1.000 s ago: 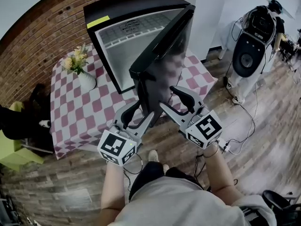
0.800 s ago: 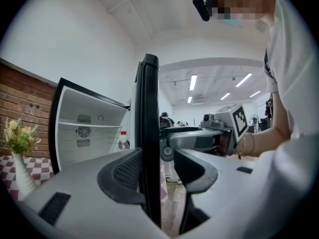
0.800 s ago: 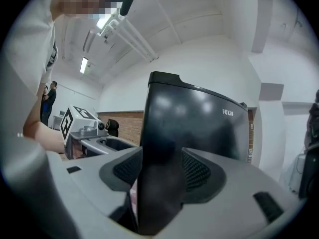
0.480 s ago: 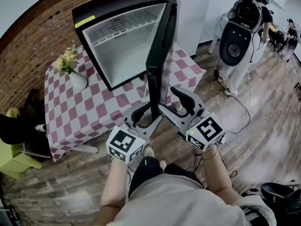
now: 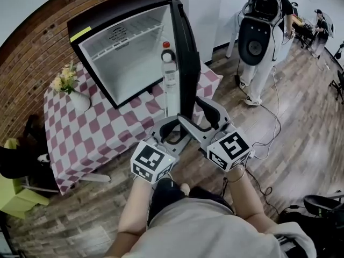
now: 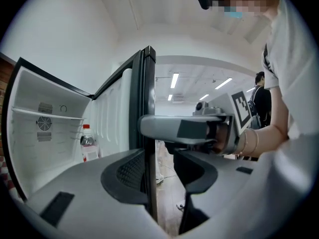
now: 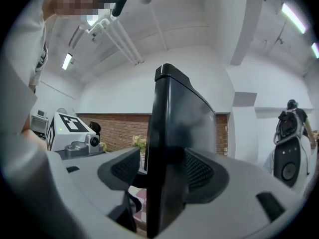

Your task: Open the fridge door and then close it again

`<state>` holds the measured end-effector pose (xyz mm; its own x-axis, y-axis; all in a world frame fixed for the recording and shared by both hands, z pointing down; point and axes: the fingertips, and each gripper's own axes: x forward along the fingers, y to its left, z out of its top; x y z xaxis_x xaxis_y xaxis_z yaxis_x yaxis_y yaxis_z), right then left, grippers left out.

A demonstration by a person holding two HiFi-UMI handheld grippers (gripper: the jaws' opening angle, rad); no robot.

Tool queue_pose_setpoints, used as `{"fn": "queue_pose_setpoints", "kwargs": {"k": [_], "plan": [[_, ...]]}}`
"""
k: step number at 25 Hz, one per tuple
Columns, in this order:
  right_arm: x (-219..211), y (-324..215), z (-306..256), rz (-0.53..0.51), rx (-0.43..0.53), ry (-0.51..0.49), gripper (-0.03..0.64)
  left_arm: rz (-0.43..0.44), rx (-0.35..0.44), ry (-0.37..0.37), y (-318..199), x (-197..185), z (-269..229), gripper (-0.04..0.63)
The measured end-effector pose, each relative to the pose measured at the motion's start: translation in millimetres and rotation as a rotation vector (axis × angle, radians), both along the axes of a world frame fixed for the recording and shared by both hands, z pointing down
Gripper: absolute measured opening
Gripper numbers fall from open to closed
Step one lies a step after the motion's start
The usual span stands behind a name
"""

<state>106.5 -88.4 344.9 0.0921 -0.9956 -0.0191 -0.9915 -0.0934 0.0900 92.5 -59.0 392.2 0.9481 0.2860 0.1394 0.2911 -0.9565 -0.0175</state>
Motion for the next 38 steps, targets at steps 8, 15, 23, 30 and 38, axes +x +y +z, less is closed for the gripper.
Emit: {"fn": "queue_pose_setpoints", "kwargs": {"k": [8,15,23,30,38], "plan": [[35,25,9,0.140,-0.036,0.012,0.229,0.078,0.009,0.009,31,24,1,0.149],[51,41,13,0.169,-0.030,-0.006,0.224,0.088,0.021,0.004,32,31,5,0.086],[75,65,14,0.263,-0.028,-0.010,0.177,0.023,-0.018,0.000,12,35,2,0.048],[100,86,14,0.367,0.000,-0.027,0.157,-0.035,-0.006,0.027,-4,34,-8,0.025],[119,102,17,0.429,0.008,-0.039,0.152,-0.156,-0.046,0.050,-33,27,-12,0.018]]}}
